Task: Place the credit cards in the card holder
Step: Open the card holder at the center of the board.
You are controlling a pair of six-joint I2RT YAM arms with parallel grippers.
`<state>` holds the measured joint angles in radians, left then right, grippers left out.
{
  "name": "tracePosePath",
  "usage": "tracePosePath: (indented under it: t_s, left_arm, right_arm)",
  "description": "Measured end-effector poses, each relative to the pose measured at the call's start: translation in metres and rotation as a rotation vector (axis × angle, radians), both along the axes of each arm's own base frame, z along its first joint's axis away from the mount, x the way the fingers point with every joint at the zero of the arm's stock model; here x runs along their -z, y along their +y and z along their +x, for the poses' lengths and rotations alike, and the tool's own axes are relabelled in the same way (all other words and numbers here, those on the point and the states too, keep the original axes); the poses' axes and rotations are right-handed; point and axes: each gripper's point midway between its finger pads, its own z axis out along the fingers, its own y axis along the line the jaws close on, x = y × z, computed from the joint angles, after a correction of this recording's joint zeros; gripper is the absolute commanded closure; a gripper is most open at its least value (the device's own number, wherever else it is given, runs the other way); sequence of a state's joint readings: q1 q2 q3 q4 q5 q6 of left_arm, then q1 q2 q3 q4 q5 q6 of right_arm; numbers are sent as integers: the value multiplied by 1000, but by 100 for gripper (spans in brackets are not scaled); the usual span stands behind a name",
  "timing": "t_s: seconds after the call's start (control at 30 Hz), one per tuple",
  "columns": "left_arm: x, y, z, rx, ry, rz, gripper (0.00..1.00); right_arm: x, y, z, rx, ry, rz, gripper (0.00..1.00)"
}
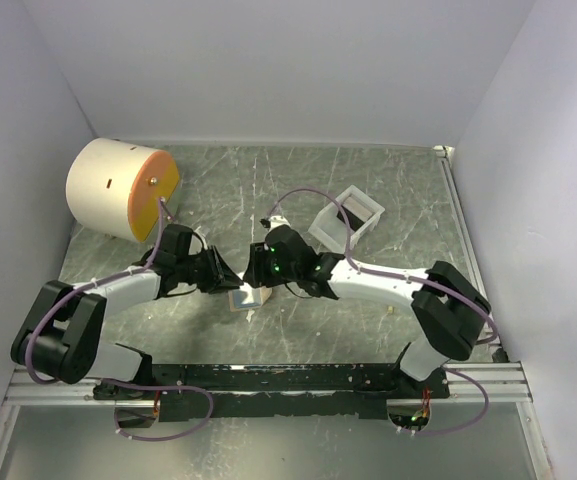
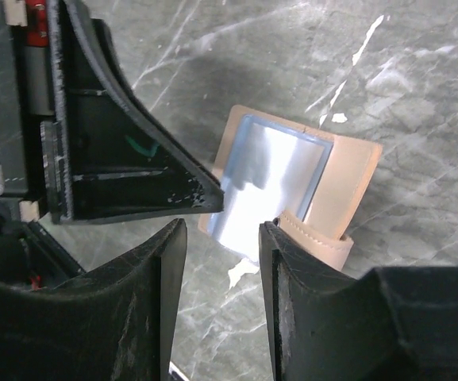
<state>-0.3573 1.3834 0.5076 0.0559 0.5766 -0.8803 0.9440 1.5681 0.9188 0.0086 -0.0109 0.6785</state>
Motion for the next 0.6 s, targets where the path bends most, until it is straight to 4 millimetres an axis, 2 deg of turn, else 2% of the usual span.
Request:
tracePosePath:
  t_s: [0.23, 0.37, 0.5, 0.6]
  left_arm:
    - [6, 14, 0, -46, 24, 95, 61]
    - [11, 24, -4, -65, 31, 153, 61]
    - [15, 31, -6, -79, 37, 195, 63]
    - [18, 35, -6, -88, 39, 218, 63]
  right_arm:
    - [19, -9, 12, 44, -19, -97, 59]
    - [32, -15, 11, 39, -21, -131, 58]
    - [46, -17, 4, 20, 2, -143, 52]
    - [47, -15, 3, 13, 10, -127, 39]
